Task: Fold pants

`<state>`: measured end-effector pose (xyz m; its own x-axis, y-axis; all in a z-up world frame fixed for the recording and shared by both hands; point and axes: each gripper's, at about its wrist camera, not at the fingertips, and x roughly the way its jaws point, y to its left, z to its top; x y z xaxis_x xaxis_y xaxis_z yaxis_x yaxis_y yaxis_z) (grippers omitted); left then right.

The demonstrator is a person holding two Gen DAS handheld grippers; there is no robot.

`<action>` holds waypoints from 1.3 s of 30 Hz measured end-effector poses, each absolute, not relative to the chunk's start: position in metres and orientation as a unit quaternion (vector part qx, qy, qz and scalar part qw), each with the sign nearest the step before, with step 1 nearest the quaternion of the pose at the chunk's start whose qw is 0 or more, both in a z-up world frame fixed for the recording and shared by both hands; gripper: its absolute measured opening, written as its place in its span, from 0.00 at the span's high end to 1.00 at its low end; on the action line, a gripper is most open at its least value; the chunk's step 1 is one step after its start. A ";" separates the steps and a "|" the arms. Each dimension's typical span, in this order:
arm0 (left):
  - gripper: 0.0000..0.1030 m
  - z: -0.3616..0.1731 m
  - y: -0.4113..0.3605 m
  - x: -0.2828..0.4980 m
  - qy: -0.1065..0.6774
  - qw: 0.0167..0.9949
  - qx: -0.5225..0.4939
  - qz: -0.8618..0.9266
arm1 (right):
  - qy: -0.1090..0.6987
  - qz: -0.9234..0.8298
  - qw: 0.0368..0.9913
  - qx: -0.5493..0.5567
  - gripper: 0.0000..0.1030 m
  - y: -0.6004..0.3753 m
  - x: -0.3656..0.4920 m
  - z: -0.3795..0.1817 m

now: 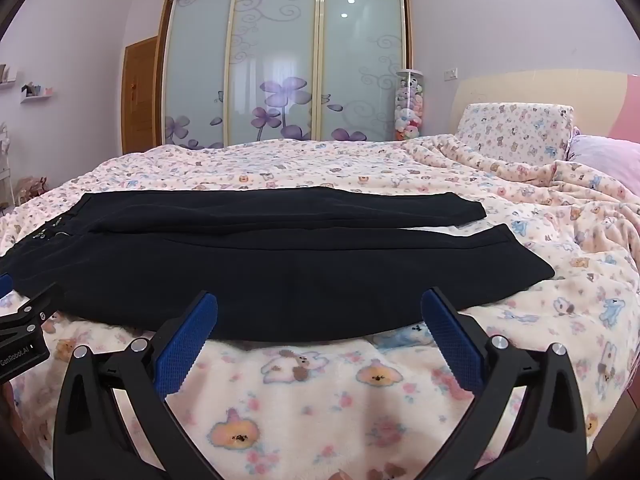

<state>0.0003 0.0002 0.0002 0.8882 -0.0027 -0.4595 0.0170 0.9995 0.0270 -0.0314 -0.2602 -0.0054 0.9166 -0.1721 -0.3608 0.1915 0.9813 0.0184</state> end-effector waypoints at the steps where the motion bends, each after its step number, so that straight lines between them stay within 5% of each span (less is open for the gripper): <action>1: 0.02 0.000 0.000 0.000 0.237 0.971 0.015 -0.005 | 0.182 -0.093 0.979 0.027 0.01 -0.260 -0.031 -0.005; 39: 0.02 -0.009 -0.003 -0.001 0.238 0.971 0.015 -0.005 | 0.182 -0.093 0.978 0.026 0.01 -0.261 -0.031 -0.005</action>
